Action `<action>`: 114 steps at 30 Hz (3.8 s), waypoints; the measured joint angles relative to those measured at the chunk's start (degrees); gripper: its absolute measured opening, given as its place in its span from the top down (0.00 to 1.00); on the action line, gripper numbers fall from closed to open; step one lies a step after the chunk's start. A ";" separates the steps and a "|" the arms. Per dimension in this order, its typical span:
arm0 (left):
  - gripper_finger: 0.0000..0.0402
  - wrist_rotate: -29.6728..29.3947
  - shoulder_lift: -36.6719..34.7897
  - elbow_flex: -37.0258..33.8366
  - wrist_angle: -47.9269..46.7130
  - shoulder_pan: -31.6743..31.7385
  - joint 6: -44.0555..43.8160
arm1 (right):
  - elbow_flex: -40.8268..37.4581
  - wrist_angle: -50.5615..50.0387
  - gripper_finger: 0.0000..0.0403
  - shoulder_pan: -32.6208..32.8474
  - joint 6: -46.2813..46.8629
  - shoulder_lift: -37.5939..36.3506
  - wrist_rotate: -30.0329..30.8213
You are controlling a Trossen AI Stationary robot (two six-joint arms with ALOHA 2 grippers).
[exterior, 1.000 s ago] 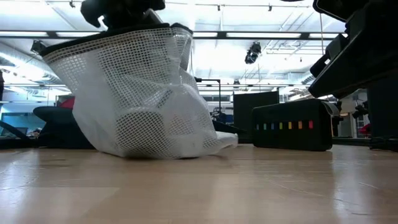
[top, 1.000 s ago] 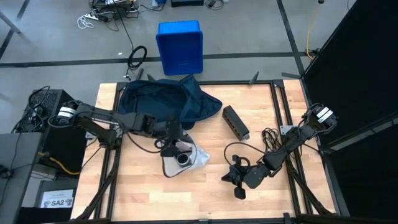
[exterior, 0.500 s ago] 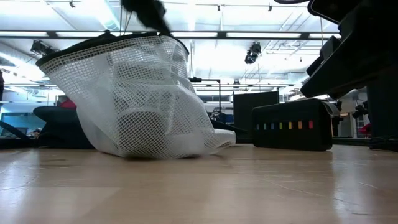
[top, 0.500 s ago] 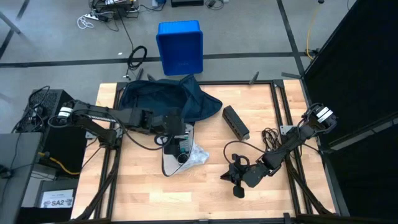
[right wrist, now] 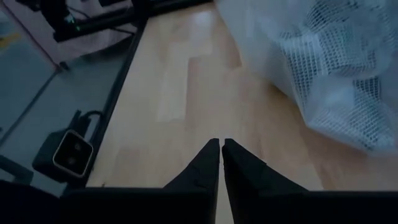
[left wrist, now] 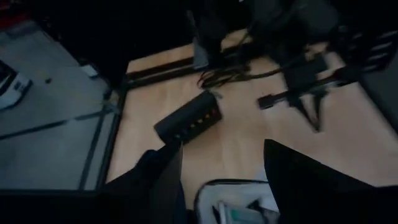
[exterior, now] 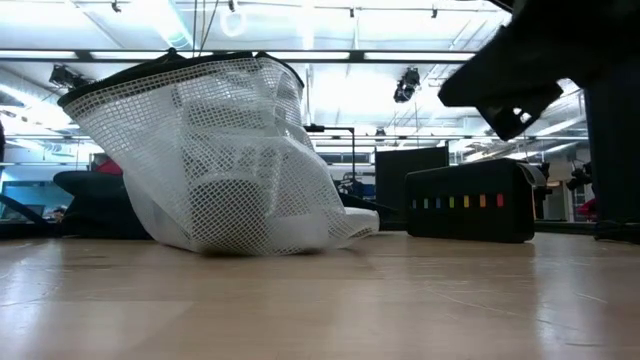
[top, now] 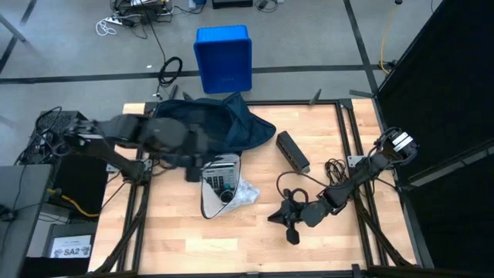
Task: Unpack backpack
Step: Close the white white mesh envelope
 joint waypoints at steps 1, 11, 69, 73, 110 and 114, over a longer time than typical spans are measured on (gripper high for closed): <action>0.51 0.01 -1.47 -1.24 -0.03 -0.64 -1.14 | 0.00 0.51 0.99 -0.09 -0.04 0.00 -0.01; 0.51 -4.62 -15.86 -26.30 5.30 -6.21 -12.73 | 3.18 6.34 0.99 -1.98 -6.81 0.00 -3.83; 0.83 -5.24 -12.39 -54.49 30.32 -5.34 -3.02 | 28.00 -15.24 0.77 -20.93 -20.37 0.42 -12.02; 0.98 -4.81 -11.95 -54.49 33.85 -4.73 -2.28 | 28.00 -15.50 0.79 -20.95 -20.37 0.42 -12.00; 1.00 -4.42 -9.79 -54.44 47.91 -4.49 1.42 | 27.98 -10.54 0.96 -24.66 -20.56 10.80 -18.49; 1.00 -4.16 -9.79 -54.44 46.78 -4.49 1.41 | 27.98 -10.56 0.99 -24.66 -21.40 10.80 -19.03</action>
